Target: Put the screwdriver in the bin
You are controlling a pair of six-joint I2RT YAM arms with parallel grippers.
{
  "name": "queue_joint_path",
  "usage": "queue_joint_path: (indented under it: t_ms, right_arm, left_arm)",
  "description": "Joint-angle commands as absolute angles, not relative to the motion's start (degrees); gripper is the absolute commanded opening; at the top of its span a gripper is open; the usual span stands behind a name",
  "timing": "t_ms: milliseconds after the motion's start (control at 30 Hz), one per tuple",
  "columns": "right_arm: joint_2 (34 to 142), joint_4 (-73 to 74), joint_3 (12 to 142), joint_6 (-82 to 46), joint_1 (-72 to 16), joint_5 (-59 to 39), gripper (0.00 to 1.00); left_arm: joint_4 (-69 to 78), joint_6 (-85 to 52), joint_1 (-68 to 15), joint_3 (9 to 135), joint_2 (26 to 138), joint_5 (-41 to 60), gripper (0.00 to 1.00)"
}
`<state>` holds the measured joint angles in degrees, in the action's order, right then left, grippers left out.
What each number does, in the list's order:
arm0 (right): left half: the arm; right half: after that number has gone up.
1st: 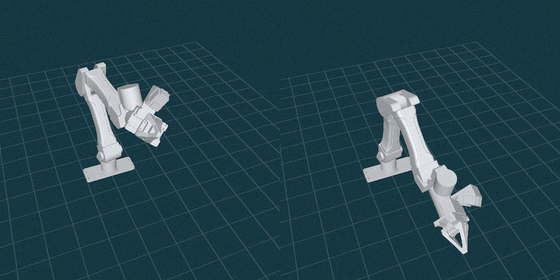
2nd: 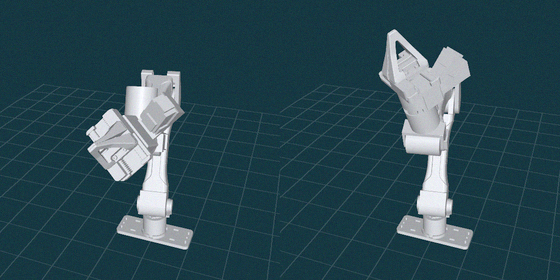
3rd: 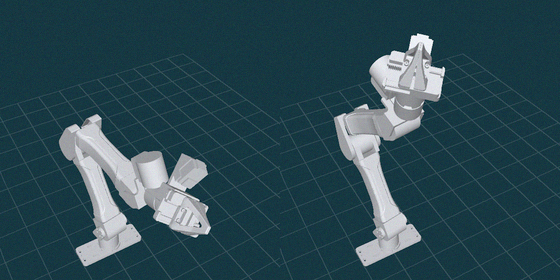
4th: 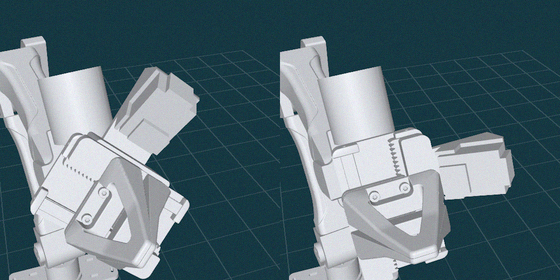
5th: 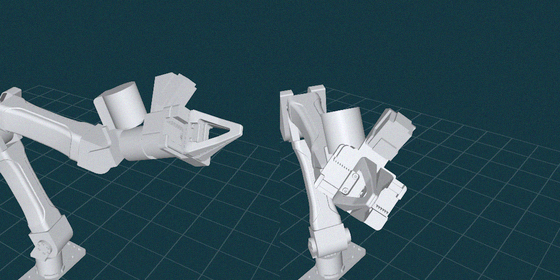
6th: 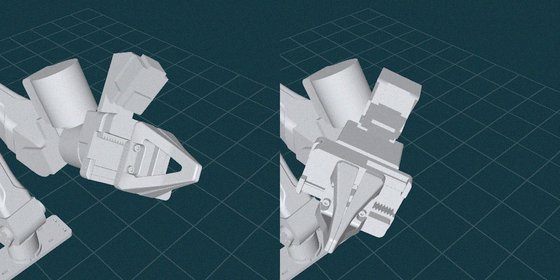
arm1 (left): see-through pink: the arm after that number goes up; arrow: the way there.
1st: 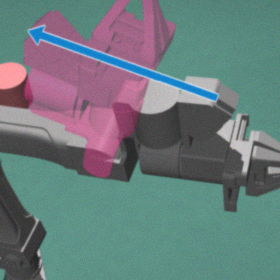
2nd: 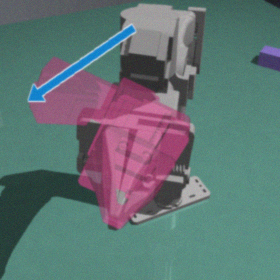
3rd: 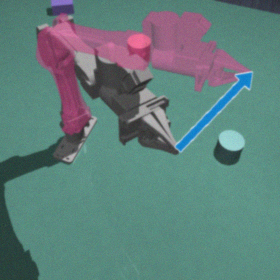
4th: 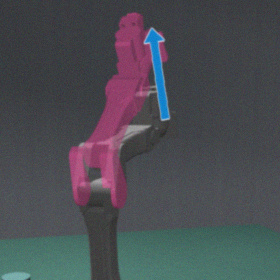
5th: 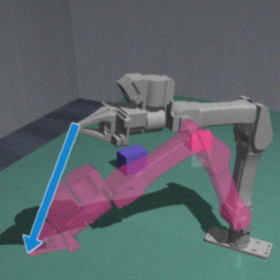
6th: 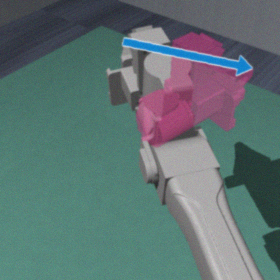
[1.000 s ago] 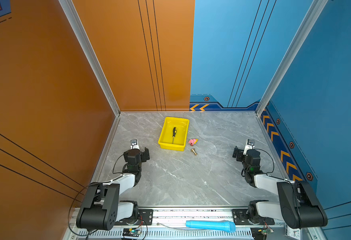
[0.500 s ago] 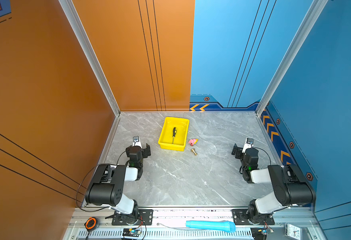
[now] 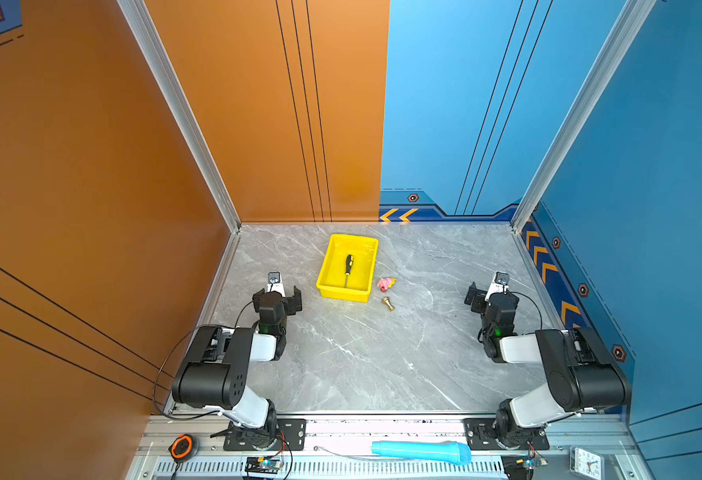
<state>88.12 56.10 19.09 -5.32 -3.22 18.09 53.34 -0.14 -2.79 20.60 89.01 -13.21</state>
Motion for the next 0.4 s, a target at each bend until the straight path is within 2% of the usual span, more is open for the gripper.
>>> queue_joint_path:
  t_ms: [0, 367]
  right_arm:
    - [88.6, 55.2, 19.8, -5.5, -3.5, 19.5, 1.0]
    - [88.6, 55.3, 19.8, -5.5, -3.5, 19.4, 1.0]
  left_arm:
    - [52.8, 0.8, -2.5, 21.8, 89.6, -10.6, 0.98]
    - [52.7, 0.8, -2.4, 21.9, 89.6, -10.1, 0.98]
